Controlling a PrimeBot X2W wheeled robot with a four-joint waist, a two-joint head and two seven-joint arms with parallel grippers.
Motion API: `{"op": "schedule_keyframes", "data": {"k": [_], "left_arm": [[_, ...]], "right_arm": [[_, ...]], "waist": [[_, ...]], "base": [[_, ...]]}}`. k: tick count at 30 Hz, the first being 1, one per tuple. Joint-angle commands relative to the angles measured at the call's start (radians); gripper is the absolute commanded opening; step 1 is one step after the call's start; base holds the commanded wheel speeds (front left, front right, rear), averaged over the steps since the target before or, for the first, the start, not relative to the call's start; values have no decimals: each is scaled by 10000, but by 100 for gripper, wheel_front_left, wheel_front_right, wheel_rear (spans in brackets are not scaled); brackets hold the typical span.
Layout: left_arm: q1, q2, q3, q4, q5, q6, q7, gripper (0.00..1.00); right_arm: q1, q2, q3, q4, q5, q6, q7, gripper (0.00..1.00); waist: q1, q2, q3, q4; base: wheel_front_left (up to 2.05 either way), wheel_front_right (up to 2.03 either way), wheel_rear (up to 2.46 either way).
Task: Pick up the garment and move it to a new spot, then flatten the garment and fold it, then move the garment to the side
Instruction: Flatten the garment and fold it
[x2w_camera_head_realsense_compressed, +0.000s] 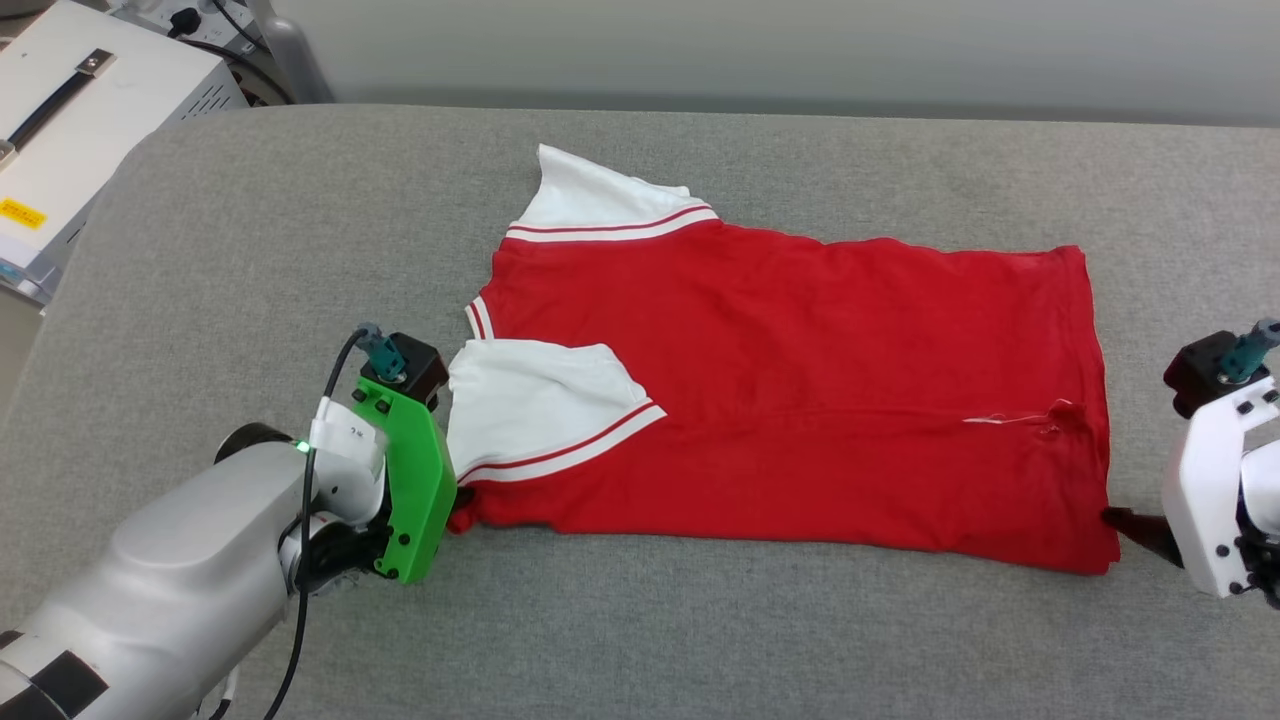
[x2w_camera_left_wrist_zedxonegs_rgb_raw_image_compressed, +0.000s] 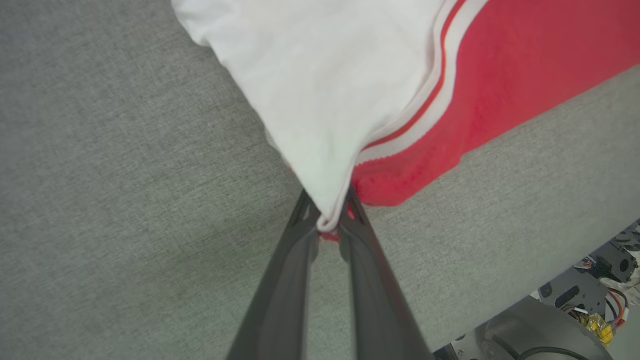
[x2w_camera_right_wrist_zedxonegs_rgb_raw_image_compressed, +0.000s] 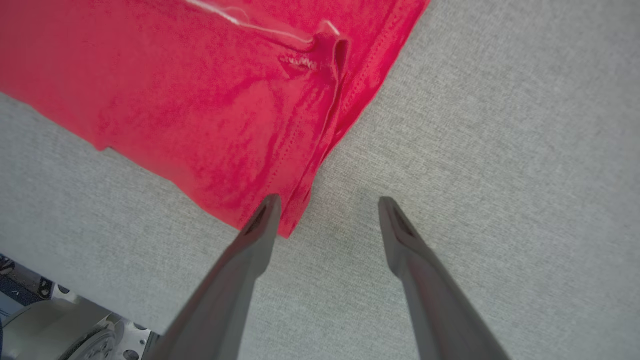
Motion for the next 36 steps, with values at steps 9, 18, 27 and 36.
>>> {"op": "schedule_keyframes", "data": {"k": [9,18,27,36], "left_arm": [[-255,34,-72,39,0,14,-146,0],[-13,173,-101,195,-299,14,-305,0],[477,416,-135,-114,-533,13,-340,0],[997,909,-157,-904,-435,13,-292,0]], "right_arm": [[870,1233,297,1426,-302,-6,-395,100],[823,1531,205,1767,-63,-6,-1645,0],[1129,847,-48,964,259,-6,-2237,0],[1953,67,-569,0,535,-6,-2002,0]], "waist": [[0,63,407,87],[0,63,275,-113],[0,63,-457,-160],[0,63,-731,-147]], "base": [[0,0,0],[0,0,0],[0,0,0],[0,0,0]]}}
